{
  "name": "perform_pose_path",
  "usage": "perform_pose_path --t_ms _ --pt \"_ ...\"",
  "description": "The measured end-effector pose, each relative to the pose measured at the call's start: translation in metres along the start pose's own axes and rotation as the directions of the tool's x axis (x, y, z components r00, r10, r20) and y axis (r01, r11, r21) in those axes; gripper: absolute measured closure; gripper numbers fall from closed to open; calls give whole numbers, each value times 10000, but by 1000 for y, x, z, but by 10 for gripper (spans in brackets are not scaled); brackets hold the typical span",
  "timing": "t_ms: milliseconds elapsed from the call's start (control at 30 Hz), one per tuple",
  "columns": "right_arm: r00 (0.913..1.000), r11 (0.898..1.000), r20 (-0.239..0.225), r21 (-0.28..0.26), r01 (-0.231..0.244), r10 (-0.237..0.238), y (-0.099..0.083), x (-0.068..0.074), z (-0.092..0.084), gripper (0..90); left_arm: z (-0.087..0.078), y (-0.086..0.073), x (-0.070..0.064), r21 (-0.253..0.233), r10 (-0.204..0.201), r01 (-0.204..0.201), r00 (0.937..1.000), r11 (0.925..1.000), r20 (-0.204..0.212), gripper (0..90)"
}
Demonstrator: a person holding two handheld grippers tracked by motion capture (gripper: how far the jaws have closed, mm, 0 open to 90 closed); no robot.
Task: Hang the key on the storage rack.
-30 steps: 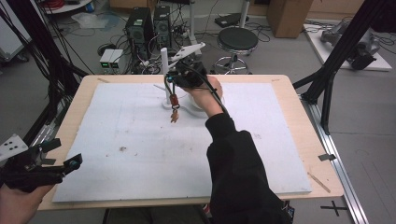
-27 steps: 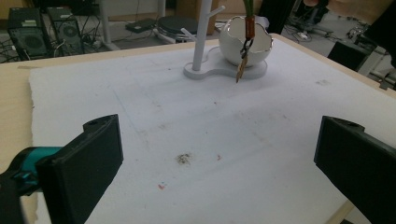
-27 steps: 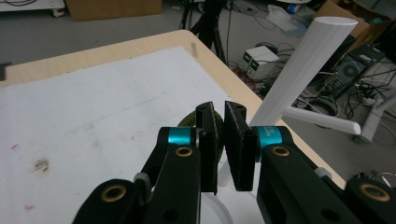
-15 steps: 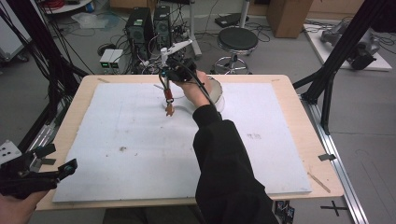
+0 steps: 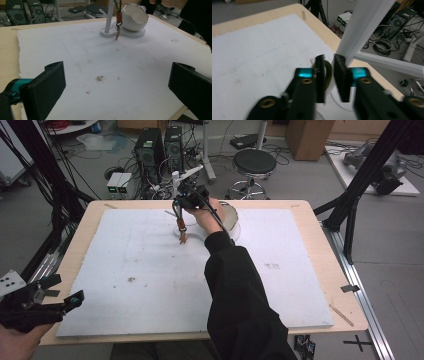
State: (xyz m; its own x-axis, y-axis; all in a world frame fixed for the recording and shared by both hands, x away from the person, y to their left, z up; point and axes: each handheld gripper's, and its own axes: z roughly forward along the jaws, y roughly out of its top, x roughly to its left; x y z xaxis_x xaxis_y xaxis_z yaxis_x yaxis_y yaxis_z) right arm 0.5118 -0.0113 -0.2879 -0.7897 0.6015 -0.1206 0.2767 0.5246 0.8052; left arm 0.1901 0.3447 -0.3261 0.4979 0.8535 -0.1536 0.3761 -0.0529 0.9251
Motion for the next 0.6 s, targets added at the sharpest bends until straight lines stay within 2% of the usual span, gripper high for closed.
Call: perform_pose_path --t_ms 67,100,167,200,233,333,400,467,500,533,600 --pt "10000 10000 60 -26 -54 54 0 0 -5 537 0 1 0 -16 20 -20 10000 10000 -31 17" --pt "9998 9996 70 -197 -207 208 0 -1 -13 429 -1 1 0 -14 47 -47 10000 10000 -40 17" --pt "9993 9983 45 -443 -382 384 1 -2 -22 318 0 3 0 -69 46 -47 9999 10000 -138 17" --pt "9993 9983 45 -443 -382 384 1 -2 -22 318 1 4 0 -60 16 -17 9999 10000 -130 17" --pt "9992 9976 -11 -567 -399 399 1 -2 -28 262 2 5 0 -58 8 -9 10000 10000 -84 17" --pt "9967 9958 -576 -685 -611 572 -3 -2 -48 101 6 10 1 -46 119 -119 9999 9999 -53 17" --pt "9957 9956 -676 -660 -671 627 -5 -3 -54 101 11 13 1 -85 117 -116 9999 9999 32 17" --pt "9898 9932 -1034 -526 -1034 975 -10 -4 -66 101 16 17 2 -131 174 -173 9998 9998 110 17" --pt "9884 9910 -1040 -629 -1179 1110 -14 -4 -73 101 20 20 3 -111 218 -217 9997 9997 138 17" --pt "9890 9899 -1058 -870 -1123 1029 -22 -5 -83 101 22 22 4 -127 179 -177 9997 9998 150 17" --pt "9915 9898 -920 -1005 -1009 917 -34 -6 -97 101 28 26 5 -190 205 -200 9995 9996 250 17"
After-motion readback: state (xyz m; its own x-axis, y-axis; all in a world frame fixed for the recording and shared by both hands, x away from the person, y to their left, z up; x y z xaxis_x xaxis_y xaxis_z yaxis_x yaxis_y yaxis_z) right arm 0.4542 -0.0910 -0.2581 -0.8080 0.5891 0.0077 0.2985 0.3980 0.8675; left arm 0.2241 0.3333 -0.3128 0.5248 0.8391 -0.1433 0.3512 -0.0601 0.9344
